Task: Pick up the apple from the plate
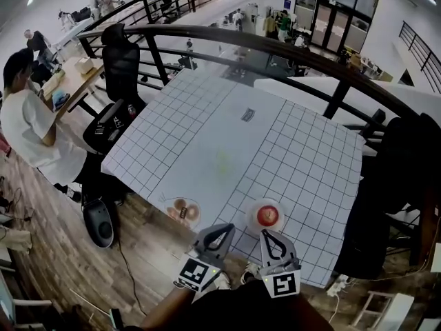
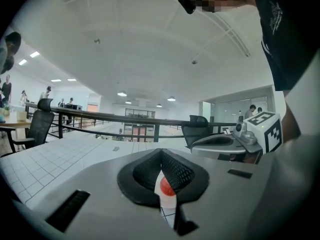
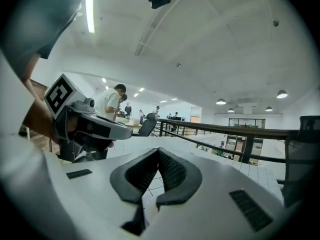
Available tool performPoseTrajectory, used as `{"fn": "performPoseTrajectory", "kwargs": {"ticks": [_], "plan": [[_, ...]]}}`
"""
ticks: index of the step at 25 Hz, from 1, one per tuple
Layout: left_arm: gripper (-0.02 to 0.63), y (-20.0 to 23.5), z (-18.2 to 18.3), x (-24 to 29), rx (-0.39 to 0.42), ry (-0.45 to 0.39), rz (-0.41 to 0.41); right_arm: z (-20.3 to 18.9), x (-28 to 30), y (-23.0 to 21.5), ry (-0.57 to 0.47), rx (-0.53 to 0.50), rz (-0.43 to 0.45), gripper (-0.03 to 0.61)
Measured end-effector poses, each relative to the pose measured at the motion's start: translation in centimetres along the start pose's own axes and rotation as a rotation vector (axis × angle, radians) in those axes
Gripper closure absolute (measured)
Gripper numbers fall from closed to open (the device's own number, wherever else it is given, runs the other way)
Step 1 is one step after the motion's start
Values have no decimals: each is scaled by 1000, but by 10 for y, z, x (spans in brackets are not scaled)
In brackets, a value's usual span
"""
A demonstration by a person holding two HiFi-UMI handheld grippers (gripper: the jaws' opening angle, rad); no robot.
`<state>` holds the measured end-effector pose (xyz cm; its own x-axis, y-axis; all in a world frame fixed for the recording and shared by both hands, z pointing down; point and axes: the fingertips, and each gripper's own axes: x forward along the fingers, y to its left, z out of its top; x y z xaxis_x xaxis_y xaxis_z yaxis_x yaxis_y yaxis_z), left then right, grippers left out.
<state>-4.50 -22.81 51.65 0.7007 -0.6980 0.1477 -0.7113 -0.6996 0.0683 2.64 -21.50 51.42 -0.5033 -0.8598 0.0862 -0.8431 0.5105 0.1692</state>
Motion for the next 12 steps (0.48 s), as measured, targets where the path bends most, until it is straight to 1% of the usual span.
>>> {"fn": "performPoseTrajectory", "kwargs": {"ticks": [4, 7, 8, 9, 12], "plan": [[592, 5, -10, 18, -15, 32, 22, -15, 7, -20, 26, 17, -1, 555], [592, 7, -12, 23, -31, 41, 40, -29, 11, -23, 51, 36, 15, 554], [592, 6, -14, 25, -33, 47, 43, -36, 13, -22, 70, 50, 25, 514], [592, 6, -16, 26, -35, 53, 45, -42, 13, -23, 87, 62, 32, 416], [592, 6, -23, 31, -36, 67, 52, -61, 16, -26, 130, 86, 37, 374]]}}
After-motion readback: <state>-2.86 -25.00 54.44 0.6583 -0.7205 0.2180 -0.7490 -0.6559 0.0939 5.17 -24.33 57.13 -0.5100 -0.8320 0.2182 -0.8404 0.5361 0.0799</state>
